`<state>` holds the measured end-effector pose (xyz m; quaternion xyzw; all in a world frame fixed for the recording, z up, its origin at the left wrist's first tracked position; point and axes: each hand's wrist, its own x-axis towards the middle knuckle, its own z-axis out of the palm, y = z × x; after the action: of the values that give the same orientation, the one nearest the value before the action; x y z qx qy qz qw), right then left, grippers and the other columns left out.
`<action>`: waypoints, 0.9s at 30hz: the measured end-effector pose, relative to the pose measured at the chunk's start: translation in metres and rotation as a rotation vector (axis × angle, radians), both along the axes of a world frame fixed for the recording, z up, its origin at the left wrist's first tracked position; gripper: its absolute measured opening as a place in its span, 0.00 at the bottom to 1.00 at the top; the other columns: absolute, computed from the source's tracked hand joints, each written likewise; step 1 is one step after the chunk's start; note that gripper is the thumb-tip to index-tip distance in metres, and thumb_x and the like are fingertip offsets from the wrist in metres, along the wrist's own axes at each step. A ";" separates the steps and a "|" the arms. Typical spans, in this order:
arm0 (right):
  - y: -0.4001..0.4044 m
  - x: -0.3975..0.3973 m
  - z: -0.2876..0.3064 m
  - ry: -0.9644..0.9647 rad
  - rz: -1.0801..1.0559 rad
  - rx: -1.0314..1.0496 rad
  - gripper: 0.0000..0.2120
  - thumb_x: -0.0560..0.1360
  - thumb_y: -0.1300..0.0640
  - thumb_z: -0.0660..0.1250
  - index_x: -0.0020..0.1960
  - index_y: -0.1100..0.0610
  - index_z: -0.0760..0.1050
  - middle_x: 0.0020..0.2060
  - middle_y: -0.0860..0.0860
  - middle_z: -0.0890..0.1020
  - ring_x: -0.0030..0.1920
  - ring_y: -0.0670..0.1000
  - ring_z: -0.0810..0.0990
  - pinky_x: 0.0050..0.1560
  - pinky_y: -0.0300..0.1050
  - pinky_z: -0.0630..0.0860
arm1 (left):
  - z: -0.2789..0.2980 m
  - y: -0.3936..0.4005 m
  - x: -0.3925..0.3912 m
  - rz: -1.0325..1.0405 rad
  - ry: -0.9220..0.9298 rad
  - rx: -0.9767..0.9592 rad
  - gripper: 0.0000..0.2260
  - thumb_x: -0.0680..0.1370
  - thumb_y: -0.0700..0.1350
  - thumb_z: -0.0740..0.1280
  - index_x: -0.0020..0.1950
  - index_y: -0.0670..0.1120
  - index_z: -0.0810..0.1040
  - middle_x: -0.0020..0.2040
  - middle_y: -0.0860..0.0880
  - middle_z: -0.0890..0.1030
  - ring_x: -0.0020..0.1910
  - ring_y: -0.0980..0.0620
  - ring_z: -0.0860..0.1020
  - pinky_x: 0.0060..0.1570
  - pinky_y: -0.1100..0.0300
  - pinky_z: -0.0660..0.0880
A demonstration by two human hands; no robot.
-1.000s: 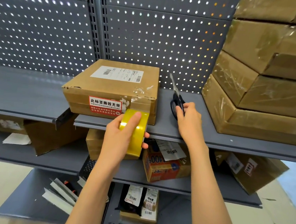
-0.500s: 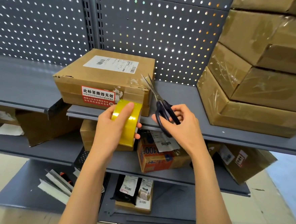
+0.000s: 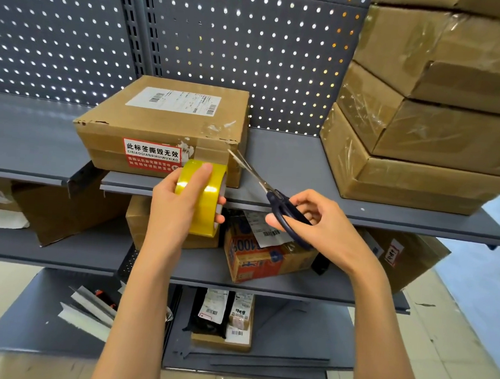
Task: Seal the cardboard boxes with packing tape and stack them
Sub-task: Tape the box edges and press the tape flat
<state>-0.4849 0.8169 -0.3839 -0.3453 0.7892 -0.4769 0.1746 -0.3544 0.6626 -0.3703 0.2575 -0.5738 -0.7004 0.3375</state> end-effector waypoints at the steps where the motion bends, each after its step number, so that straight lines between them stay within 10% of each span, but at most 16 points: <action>1: 0.001 -0.001 -0.001 0.002 0.006 0.020 0.22 0.64 0.41 0.76 0.49 0.54 0.75 0.36 0.45 0.81 0.36 0.41 0.77 0.36 0.32 0.72 | 0.001 0.000 0.000 -0.001 -0.001 0.002 0.08 0.79 0.49 0.64 0.50 0.45 0.77 0.28 0.48 0.80 0.21 0.53 0.76 0.23 0.63 0.75; 27: -0.042 -0.028 0.037 -0.093 0.244 0.100 0.23 0.61 0.42 0.74 0.44 0.61 0.82 0.33 0.56 0.81 0.32 0.50 0.73 0.34 0.41 0.71 | -0.003 -0.005 -0.003 0.012 0.016 0.016 0.09 0.78 0.47 0.65 0.51 0.42 0.77 0.35 0.41 0.79 0.23 0.54 0.77 0.21 0.62 0.74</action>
<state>-0.5133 0.7747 -0.3472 -0.4072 0.7552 -0.4277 0.2845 -0.3572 0.6579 -0.3728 0.2578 -0.5640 -0.7048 0.3444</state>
